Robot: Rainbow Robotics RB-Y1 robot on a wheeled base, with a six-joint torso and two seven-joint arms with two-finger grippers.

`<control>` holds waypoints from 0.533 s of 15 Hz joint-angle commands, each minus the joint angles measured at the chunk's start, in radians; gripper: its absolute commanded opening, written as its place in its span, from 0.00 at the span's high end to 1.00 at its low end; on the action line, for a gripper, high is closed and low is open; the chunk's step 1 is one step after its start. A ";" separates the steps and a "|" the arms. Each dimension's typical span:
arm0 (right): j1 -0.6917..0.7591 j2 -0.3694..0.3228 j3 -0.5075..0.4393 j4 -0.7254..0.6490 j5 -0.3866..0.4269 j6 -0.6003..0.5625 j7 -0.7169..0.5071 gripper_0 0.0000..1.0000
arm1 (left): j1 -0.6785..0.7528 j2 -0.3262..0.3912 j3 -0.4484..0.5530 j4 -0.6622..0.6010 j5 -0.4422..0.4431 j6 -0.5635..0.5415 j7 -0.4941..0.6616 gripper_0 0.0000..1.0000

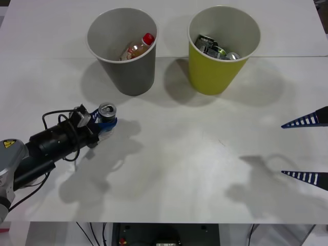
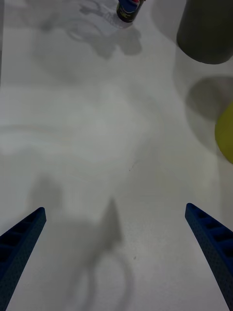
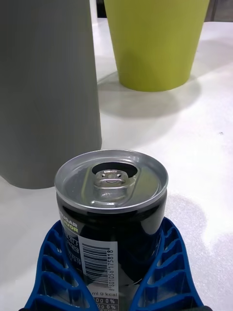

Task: Put the can into the green bin and the plastic bottle into the gray bin

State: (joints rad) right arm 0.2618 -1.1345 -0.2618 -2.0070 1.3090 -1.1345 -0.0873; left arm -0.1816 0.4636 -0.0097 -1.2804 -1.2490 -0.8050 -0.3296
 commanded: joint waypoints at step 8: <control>0.000 0.000 0.000 0.000 0.000 0.000 0.000 0.00 | 0.168 0.221 0.057 -0.639 -0.481 -0.198 0.896 1.00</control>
State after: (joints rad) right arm 0.2618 -1.1345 -0.2618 -2.0070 1.3090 -1.1345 -0.0873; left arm -0.0135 0.6703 0.0471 -1.8880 -1.7253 -0.9855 0.5171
